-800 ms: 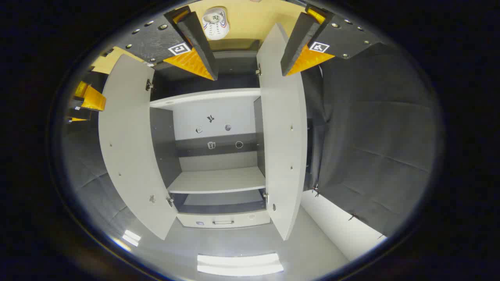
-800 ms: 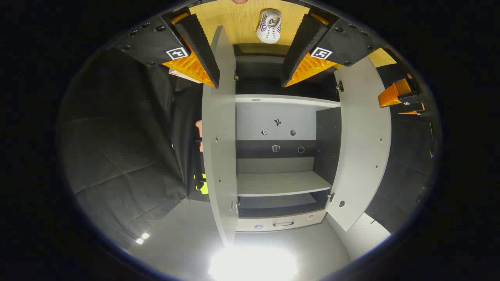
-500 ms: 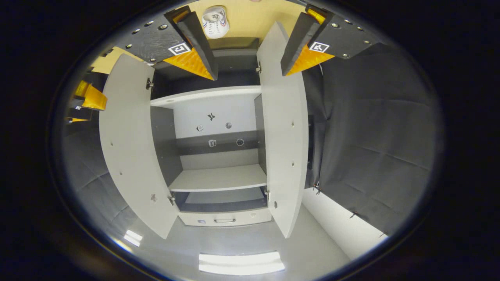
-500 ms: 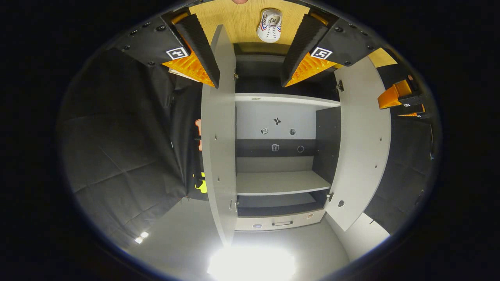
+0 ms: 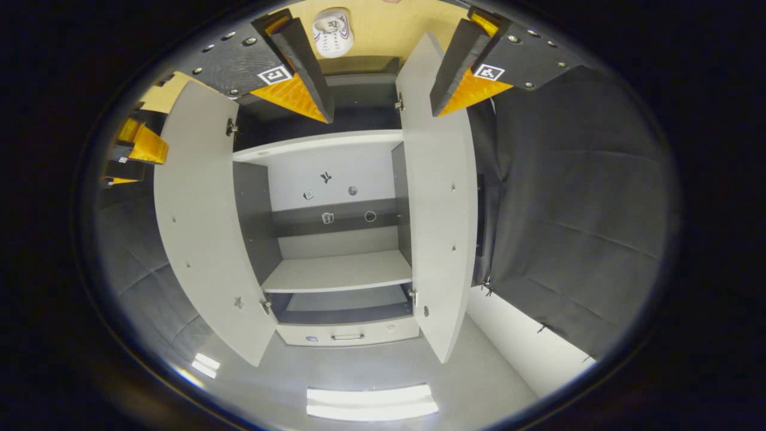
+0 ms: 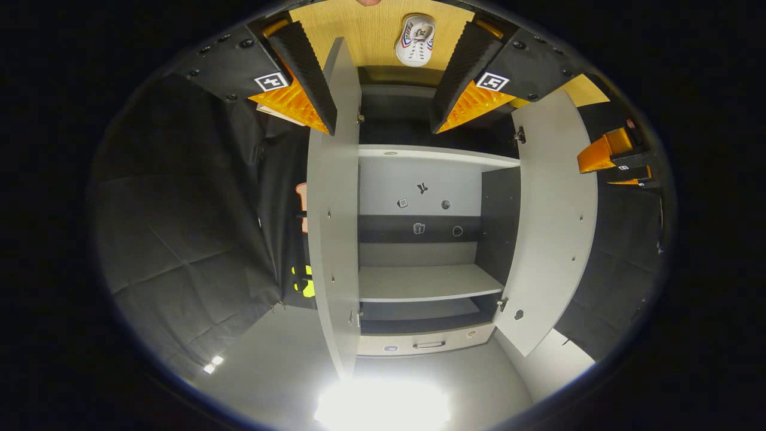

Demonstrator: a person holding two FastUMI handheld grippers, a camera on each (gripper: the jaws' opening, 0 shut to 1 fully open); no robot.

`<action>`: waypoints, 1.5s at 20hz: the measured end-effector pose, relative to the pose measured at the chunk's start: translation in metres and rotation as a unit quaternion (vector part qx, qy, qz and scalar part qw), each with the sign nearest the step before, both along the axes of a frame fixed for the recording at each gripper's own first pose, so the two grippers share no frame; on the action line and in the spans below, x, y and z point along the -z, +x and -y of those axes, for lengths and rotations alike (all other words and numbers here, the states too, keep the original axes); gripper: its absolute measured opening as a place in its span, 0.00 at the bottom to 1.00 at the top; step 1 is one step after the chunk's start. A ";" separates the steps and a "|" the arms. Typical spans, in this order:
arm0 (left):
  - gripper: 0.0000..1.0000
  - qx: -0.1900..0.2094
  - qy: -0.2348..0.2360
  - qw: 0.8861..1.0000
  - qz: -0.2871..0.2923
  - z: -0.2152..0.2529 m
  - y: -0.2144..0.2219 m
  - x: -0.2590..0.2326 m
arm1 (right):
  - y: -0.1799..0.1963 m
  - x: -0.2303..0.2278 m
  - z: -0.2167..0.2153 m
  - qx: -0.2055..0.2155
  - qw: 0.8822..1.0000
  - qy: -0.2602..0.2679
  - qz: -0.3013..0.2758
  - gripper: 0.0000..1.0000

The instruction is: Grab one shoe with the right hand and put it into the shoe cabinet, grab the other shoe with the left hand and put it into the shoe cabinet; then close the right door with the right hand and the left door with the left hand.

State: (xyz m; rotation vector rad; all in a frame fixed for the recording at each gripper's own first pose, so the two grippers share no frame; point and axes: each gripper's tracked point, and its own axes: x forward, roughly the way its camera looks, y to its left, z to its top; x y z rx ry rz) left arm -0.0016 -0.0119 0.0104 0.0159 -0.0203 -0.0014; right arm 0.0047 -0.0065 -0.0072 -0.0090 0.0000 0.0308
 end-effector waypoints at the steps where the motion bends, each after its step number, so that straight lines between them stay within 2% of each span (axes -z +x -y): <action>1: 0.93 -0.002 0.001 1.000 0.000 0.001 0.000 0.000 | 0.002 0.002 0.001 -0.002 1.000 0.001 -0.001 0.98; 8: 0.93 -0.032 0.011 0.999 0.001 0.008 -0.007 -0.006 | 0.023 0.035 -0.014 -0.052 0.998 -0.012 -0.040 0.98; 16: 0.94 -0.076 0.031 0.997 -0.004 0.005 -0.026 -0.009 | 0.051 0.082 -0.038 -0.103 0.990 -0.020 -0.098 0.98; 23: 0.94 -0.092 0.041 0.995 -0.004 -0.023 -0.025 -0.008 | 0.078 0.137 -0.075 -0.121 0.977 -0.036 -0.174 0.98; 30: 0.93 -0.102 0.031 0.994 -0.012 -0.057 -0.011 0.005 | 0.099 0.203 -0.099 -0.122 0.957 -0.051 -0.260 0.98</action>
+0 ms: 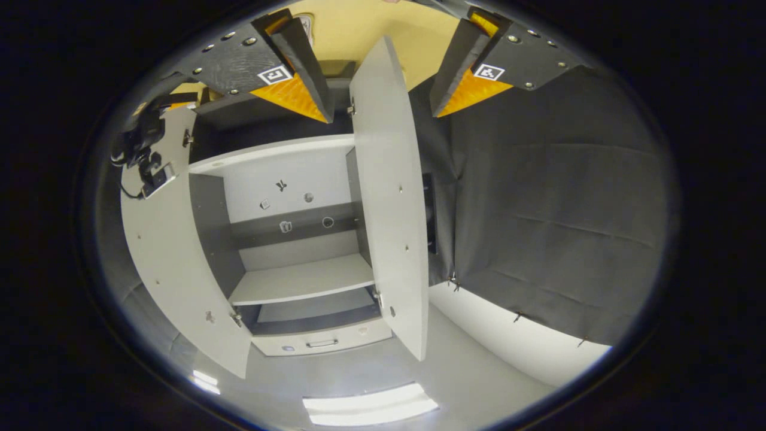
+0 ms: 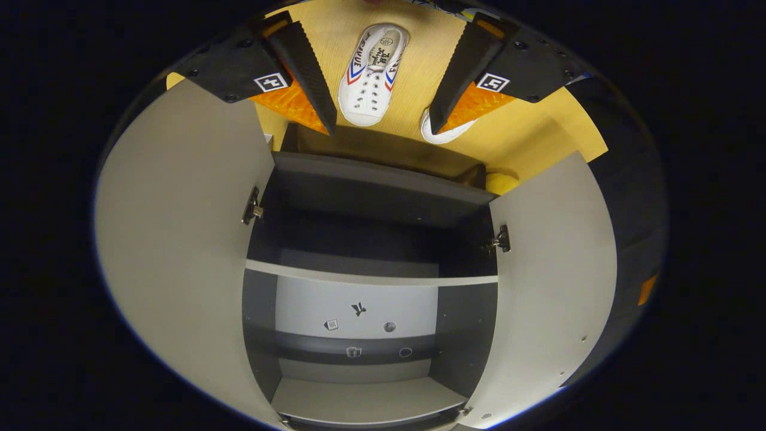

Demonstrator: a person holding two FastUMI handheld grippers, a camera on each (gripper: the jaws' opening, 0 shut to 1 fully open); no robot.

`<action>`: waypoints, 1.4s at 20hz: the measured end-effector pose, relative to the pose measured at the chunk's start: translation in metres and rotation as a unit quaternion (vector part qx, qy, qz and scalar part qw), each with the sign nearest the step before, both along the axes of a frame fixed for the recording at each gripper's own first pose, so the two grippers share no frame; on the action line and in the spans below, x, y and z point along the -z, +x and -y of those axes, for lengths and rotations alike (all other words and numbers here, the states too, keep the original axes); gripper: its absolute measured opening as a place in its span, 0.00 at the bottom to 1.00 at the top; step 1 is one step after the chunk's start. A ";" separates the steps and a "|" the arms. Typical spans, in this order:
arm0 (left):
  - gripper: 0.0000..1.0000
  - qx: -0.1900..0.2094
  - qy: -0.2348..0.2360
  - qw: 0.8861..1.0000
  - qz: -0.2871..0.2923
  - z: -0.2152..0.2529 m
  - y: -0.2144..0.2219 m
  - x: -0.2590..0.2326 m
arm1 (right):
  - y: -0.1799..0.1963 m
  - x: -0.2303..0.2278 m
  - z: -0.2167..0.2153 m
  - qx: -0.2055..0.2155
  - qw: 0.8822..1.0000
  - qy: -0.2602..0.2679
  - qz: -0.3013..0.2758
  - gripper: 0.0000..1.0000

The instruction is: Grab one shoe with the right hand and put it into the shoe cabinet, grab the other shoe with the left hand and put it into the shoe cabinet; then close the right door with the right hand and the left door with the left hand.

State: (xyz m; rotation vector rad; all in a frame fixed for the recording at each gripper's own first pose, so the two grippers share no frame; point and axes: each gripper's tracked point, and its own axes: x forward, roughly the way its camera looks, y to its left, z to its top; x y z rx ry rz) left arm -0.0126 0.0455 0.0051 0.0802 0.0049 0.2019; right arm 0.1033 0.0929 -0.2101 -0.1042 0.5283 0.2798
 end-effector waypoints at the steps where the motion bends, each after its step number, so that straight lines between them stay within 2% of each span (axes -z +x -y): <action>1: 0.93 0.000 -0.001 1.000 0.000 -0.003 0.003 0.002 | 0.002 0.009 -0.002 0.001 1.000 -0.005 -0.010 0.98; 8: 0.94 -0.008 -0.004 1.000 -0.009 -0.029 0.016 0.017 | 0.009 0.076 -0.009 0.011 0.995 -0.026 -0.100 0.98; 17: 0.94 -0.019 -0.001 0.999 -0.030 -0.043 0.026 0.035 | 0.002 0.135 -0.012 0.019 0.978 -0.023 -0.206 0.98; 19: 0.94 -0.019 -0.001 0.999 -0.031 -0.044 0.026 0.036 | 0.007 0.141 -0.013 0.017 0.978 -0.027 -0.208 0.93; 20: 0.94 -0.019 0.000 0.999 -0.032 -0.044 0.027 0.035 | 0.003 0.143 -0.014 0.015 0.976 -0.027 -0.215 0.87; 22: 0.94 -0.019 0.000 0.999 -0.033 -0.043 0.030 0.037 | 0.005 0.152 -0.016 0.014 0.974 -0.032 -0.225 0.88; 23: 0.94 -0.019 0.000 0.999 -0.032 -0.043 0.031 0.037 | 0.002 0.153 -0.012 0.017 0.972 -0.041 -0.233 0.83; 25: 0.94 -0.018 0.000 0.999 -0.032 -0.042 0.031 0.037 | 0.007 0.156 -0.010 0.030 0.972 -0.047 -0.229 0.58; 27: 0.94 -0.018 0.000 0.999 -0.031 -0.041 0.033 0.036 | 0.008 0.153 -0.004 0.035 0.971 -0.062 -0.227 0.58; 28: 0.94 -0.017 0.000 0.999 -0.031 -0.040 0.034 0.036 | 0.013 0.163 0.002 0.047 0.971 -0.059 -0.226 0.47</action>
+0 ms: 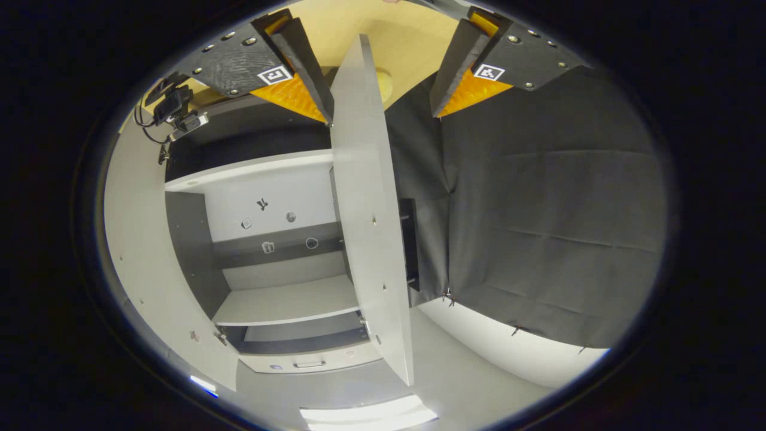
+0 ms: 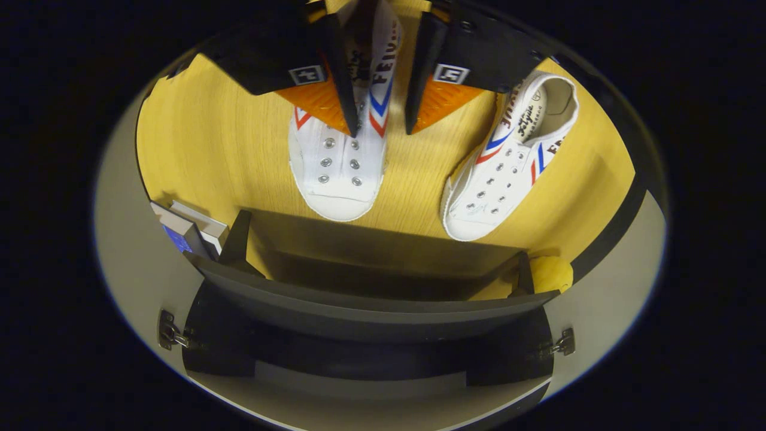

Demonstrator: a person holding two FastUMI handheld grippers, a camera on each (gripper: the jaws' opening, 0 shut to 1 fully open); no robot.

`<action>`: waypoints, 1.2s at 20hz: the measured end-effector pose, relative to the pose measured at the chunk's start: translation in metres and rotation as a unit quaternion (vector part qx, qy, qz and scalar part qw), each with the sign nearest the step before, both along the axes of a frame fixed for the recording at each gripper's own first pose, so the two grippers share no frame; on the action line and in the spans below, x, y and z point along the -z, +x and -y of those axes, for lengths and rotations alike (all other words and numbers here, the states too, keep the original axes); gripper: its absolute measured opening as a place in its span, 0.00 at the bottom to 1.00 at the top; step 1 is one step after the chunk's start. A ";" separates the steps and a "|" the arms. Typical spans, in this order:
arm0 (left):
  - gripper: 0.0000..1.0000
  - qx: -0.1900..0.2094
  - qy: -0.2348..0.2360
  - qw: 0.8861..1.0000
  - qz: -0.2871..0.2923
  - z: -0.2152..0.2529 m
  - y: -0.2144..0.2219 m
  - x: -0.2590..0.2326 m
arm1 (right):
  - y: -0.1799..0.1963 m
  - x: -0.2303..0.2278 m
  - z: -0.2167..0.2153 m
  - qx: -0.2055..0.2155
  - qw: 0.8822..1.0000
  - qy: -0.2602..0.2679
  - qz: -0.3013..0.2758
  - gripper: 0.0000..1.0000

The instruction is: Grab one shoe with the right hand and put it into the shoe cabinet, grab the other shoe with the left hand and put it into the shoe cabinet; then close the right door with the right hand and the left door with the left hand.

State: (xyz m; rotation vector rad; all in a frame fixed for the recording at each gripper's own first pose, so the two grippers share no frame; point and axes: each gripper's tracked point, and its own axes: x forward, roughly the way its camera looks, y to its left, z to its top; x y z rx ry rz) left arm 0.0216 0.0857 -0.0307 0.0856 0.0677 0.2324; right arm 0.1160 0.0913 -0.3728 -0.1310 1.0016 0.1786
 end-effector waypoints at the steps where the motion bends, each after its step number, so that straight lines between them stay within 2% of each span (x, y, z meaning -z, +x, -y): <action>1: 0.94 0.001 0.000 1.000 0.000 0.001 0.000 0.000 | -0.004 -0.008 -0.004 0.002 1.000 0.007 -0.003 0.38; 2: 0.93 0.001 0.000 1.000 0.000 0.002 0.001 0.000 | -0.005 -0.005 -0.002 -0.001 1.000 0.009 -0.004 0.28; 3: 0.94 0.003 -0.001 1.000 0.000 0.003 0.001 -0.001 | 0.003 0.003 -0.003 0.009 1.000 0.022 -0.006 0.29; 4: 0.94 0.005 -0.001 1.000 0.001 0.004 0.002 -0.001 | -0.003 -0.006 -0.003 0.011 1.000 0.026 -0.008 0.13; 5: 0.94 0.007 0.000 1.000 0.002 0.006 0.001 -0.002 | -0.009 -0.020 -0.001 0.024 0.999 0.032 -0.002 0.13; 6: 0.94 0.008 0.001 1.000 0.003 0.007 0.001 -0.003 | -0.003 -0.009 -0.002 0.017 0.999 0.034 -0.004 0.00; 8: 0.94 0.013 0.002 1.000 0.004 0.011 -0.001 -0.005 | -0.003 -0.015 -0.003 0.016 0.999 0.039 0.009 0.03; 14: 0.94 0.032 -0.003 0.999 0.006 0.026 0.003 -0.007 | 0.002 -0.060 0.003 0.027 0.995 0.089 0.045 0.02; 24: 0.93 0.081 -0.006 0.996 0.026 0.063 0.016 -0.018 | 0.015 -0.179 0.003 0.028 0.977 0.159 0.139 0.02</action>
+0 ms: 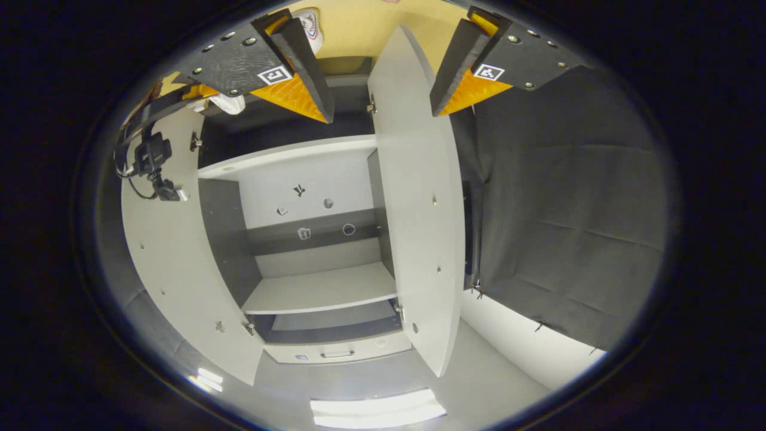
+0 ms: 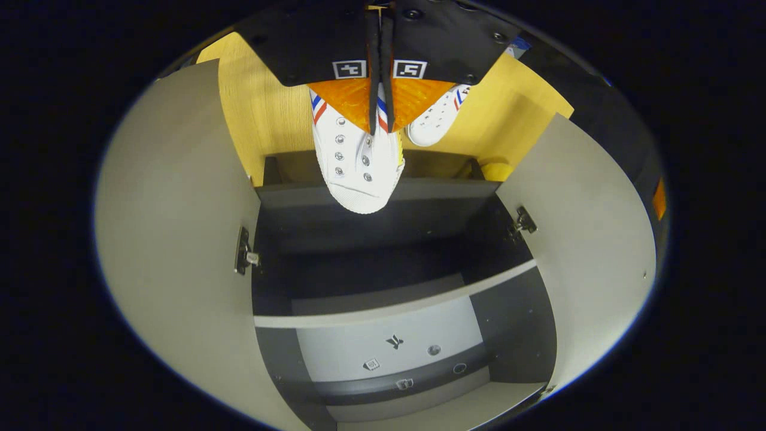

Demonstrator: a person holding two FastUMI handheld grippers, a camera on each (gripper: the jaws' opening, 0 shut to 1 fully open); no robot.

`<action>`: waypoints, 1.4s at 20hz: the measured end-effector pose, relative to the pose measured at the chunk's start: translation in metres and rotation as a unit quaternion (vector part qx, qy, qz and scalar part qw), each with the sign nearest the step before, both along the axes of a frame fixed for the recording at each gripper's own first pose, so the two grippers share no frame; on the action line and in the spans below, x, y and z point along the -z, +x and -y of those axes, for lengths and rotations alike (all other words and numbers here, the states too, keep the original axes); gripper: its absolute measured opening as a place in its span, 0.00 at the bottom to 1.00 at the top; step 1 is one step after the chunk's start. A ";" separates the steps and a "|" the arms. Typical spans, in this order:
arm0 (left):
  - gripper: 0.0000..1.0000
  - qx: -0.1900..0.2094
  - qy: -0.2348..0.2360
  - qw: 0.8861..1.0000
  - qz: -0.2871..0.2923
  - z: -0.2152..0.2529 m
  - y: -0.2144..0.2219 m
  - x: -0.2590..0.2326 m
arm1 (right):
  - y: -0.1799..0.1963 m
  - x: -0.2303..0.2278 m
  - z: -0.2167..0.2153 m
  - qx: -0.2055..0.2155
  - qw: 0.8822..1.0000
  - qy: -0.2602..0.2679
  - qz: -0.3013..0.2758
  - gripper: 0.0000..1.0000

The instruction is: Grab one shoe with the right hand and put it into the shoe cabinet, grab the other shoe with the left hand and put it into the shoe cabinet; then close the right door with the right hand and the left door with the left hand.

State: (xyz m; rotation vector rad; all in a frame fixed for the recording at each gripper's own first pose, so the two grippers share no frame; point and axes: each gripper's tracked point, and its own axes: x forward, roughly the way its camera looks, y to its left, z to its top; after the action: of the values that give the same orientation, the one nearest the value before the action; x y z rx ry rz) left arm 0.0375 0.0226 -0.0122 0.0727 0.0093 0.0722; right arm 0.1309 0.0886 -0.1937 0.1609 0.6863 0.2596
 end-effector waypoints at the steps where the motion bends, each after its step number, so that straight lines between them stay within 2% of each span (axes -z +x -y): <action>1: 0.93 0.004 -0.001 1.000 0.002 0.001 -0.001 -0.001 | 0.003 -0.013 0.001 0.001 1.000 0.002 0.012 0.02; 5: 0.93 0.019 -0.007 1.000 0.008 0.011 0.009 -0.002 | 0.016 -0.063 0.001 0.005 0.998 0.013 0.054 0.02; 6: 0.94 0.022 -0.008 1.000 0.009 0.012 0.010 -0.002 | 0.019 -0.075 0.000 0.006 0.998 0.016 0.064 0.00; 10: 0.94 0.033 -0.020 0.999 0.013 0.018 0.018 0.002 | 0.037 -0.116 -0.003 0.007 0.994 0.016 0.105 0.02; 17: 0.93 0.061 -0.038 0.997 0.018 0.029 0.028 0.011 | 0.084 -0.178 -0.008 0.021 0.986 0.009 0.166 0.02; 19: 0.93 0.067 -0.042 0.997 0.019 0.031 0.032 0.012 | 0.104 -0.193 -0.010 0.028 0.983 0.005 0.181 0.02; 20: 0.93 0.069 -0.044 0.996 0.019 0.031 0.034 0.013 | 0.114 -0.200 -0.010 0.032 0.981 0.001 0.190 0.07; 21: 0.93 0.071 -0.045 0.996 0.019 0.031 0.036 0.014 | 0.124 -0.206 -0.010 0.035 0.980 -0.004 0.197 0.07; 22: 0.93 0.071 -0.047 0.996 0.018 0.029 0.037 0.016 | 0.133 -0.211 -0.011 0.037 0.978 -0.008 0.204 0.00; 25: 0.93 0.072 -0.055 0.996 0.013 0.025 0.041 0.022 | 0.168 -0.222 -0.017 0.040 0.976 -0.019 0.215 0.02; 28: 0.93 0.073 -0.059 0.996 0.006 0.022 0.045 0.030 | 0.203 -0.223 -0.017 0.050 0.975 -0.034 0.216 0.00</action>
State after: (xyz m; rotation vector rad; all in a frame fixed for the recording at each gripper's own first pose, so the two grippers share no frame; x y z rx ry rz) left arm 0.0824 0.0009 -0.0418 -0.0458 -0.0047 -0.0741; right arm 0.3336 0.1059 0.0295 0.0700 0.2528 0.1656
